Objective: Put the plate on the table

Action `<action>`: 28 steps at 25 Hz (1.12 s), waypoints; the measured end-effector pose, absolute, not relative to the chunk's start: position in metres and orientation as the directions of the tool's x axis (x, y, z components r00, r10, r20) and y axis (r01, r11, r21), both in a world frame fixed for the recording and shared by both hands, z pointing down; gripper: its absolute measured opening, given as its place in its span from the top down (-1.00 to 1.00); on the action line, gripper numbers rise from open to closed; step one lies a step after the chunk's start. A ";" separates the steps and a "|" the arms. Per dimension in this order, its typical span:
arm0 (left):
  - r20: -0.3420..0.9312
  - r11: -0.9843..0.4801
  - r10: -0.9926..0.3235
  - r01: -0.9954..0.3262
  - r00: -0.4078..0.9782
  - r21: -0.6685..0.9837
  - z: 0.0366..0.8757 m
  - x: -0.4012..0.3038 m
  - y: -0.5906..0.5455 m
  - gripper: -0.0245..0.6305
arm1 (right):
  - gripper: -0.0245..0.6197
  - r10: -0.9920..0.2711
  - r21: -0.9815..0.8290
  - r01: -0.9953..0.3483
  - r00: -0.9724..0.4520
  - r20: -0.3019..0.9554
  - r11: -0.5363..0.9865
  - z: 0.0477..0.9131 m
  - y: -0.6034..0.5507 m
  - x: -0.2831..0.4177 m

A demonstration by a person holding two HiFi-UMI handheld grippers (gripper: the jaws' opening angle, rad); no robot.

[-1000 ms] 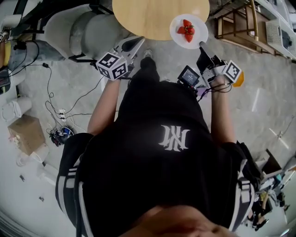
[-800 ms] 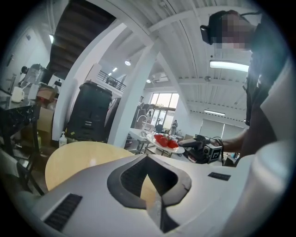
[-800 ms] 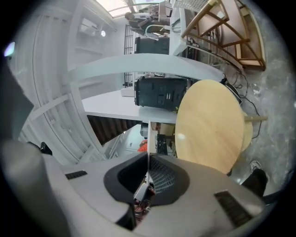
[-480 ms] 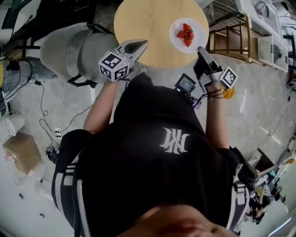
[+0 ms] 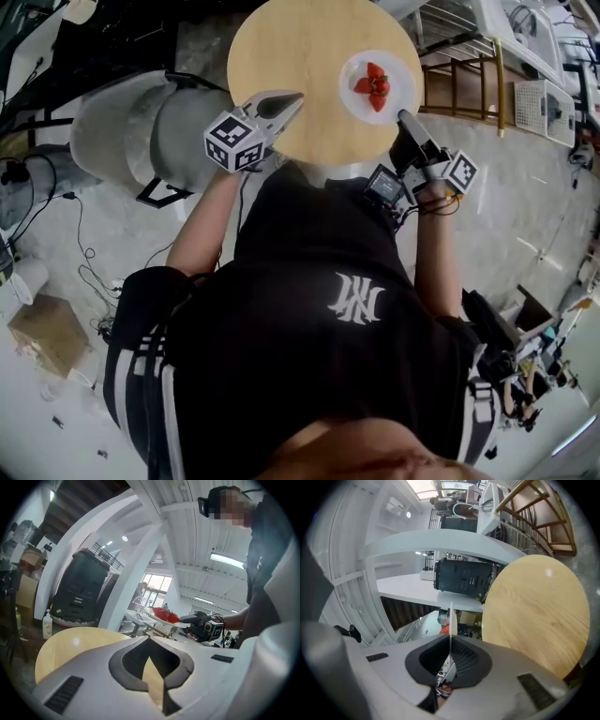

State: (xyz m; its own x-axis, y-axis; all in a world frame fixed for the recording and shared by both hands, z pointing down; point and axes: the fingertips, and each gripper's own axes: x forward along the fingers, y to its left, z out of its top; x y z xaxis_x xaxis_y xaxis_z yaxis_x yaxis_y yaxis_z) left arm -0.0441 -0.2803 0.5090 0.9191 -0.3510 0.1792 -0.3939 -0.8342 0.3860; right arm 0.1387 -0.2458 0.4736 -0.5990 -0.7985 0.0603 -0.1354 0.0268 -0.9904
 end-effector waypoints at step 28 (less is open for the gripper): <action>0.269 -0.698 -0.502 -0.569 0.822 0.434 0.563 -0.031 -0.312 0.91 | 0.88 -0.632 -0.999 -0.021 -0.774 0.037 -0.033 0.556 -0.323 0.131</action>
State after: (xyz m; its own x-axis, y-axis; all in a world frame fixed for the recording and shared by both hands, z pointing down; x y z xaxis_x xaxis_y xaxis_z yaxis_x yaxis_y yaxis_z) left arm -0.0305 -0.3124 0.5626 0.8218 -0.5022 0.2691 -0.5689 -0.6983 0.4345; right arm 0.1308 -0.3231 0.5558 -0.7742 -0.6318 0.0371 -0.0212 -0.0327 -0.9992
